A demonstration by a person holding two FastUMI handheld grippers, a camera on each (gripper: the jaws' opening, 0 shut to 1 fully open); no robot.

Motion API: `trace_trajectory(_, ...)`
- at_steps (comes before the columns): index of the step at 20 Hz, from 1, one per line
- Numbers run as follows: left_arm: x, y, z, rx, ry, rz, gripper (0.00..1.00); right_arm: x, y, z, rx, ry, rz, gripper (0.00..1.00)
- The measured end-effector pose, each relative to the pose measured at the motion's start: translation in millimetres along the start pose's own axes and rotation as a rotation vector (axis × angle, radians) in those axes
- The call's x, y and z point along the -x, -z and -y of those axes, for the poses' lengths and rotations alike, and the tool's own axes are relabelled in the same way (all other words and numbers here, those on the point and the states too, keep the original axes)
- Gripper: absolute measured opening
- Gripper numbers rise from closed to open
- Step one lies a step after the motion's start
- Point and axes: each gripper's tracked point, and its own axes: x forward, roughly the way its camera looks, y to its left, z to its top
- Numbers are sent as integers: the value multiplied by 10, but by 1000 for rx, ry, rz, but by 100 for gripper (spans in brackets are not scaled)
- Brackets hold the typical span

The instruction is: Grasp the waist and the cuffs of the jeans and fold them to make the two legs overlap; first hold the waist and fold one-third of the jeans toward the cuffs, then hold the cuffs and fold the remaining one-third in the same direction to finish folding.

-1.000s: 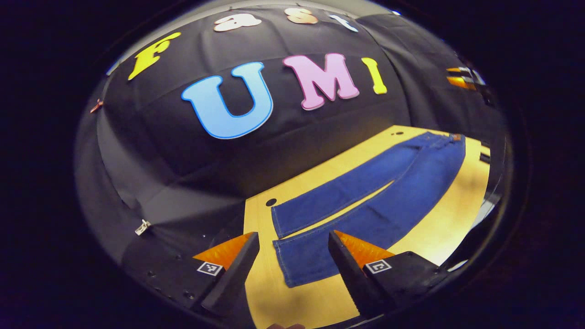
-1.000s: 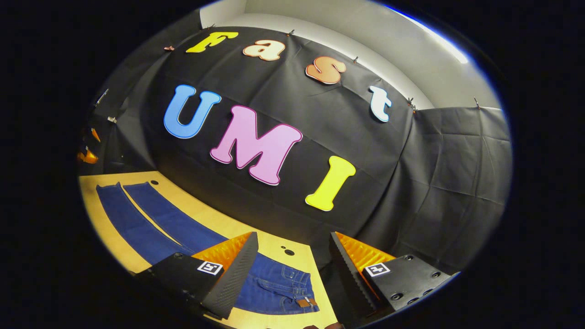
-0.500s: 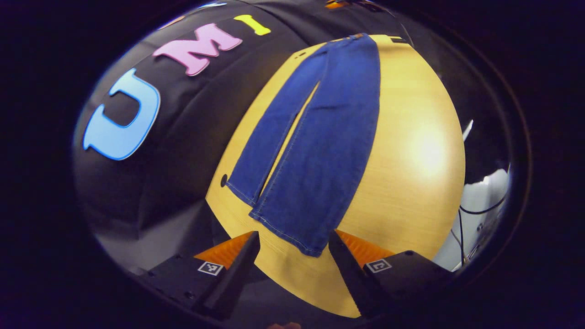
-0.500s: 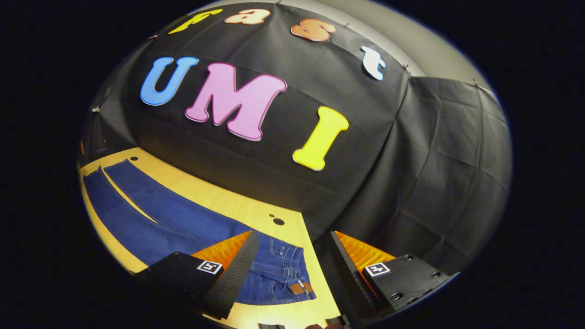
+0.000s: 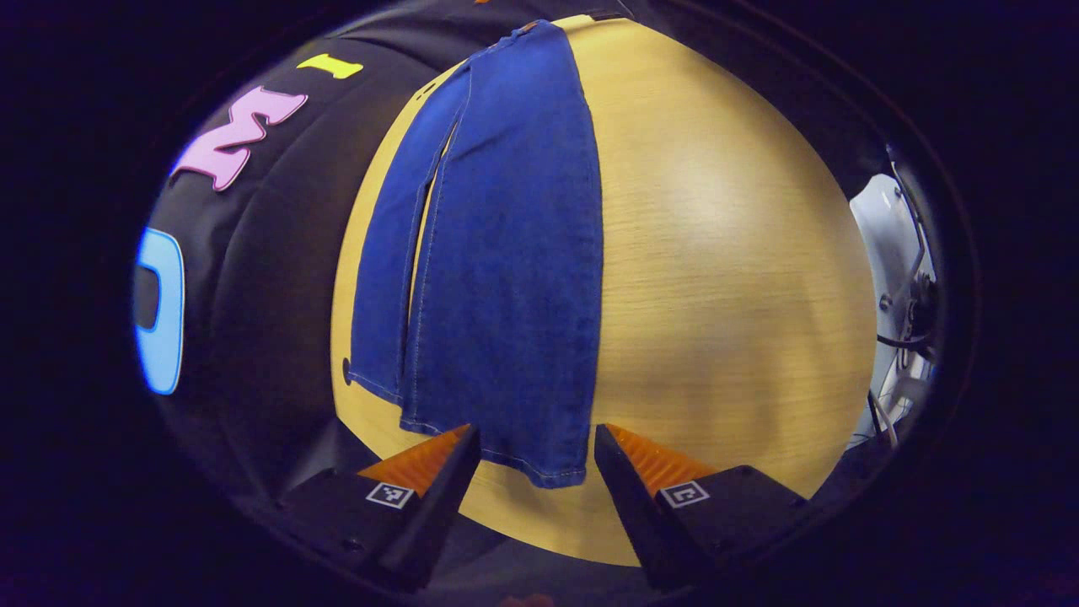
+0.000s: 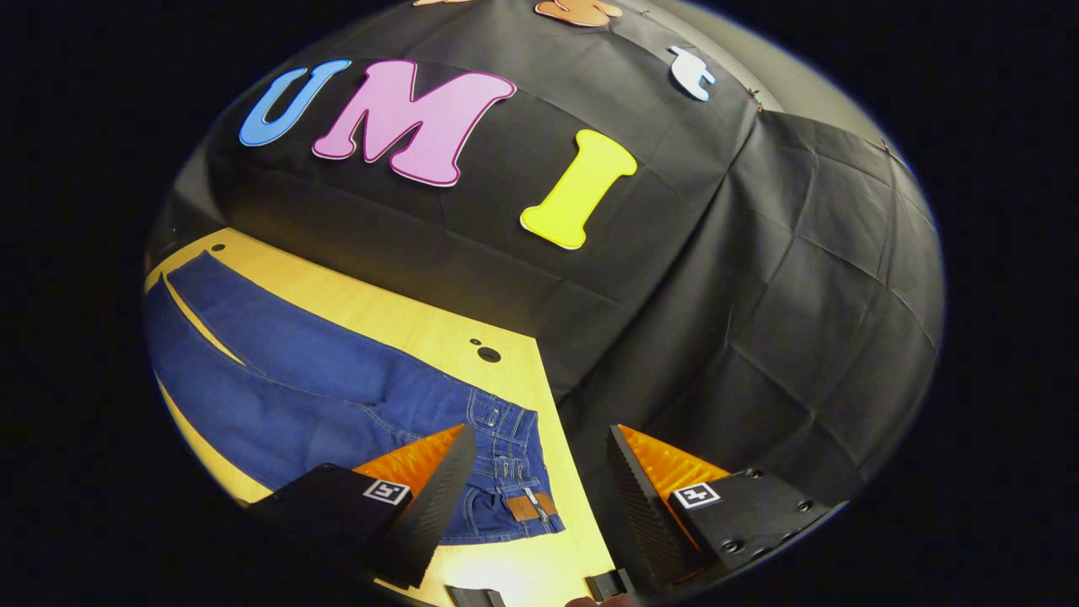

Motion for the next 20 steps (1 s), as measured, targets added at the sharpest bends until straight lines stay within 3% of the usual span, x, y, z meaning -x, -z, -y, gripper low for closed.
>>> trace_trajectory(2,-57,10,-40,35,-21,3,90,70,111,-86,76,-24,-10,96)
trace_trajectory(5,-161,-9,-207,31,-42,9,91,221,411,-217,307,-103,-27,96)
trace_trajectory(12,-250,-59,-291,-26,-45,0,90,251,1410,-843,989,-460,-22,97)
trace_trajectory(14,-251,-79,-294,-33,-42,-3,90,157,1698,-944,1132,-525,-33,96)
trace_trajectory(16,-259,-62,-294,-37,-39,-6,90,-21,1849,-955,1231,-545,-41,97)
trace_trajectory(20,-278,-96,-304,-50,-5,-13,90,-350,1982,-721,1350,-494,-77,97)
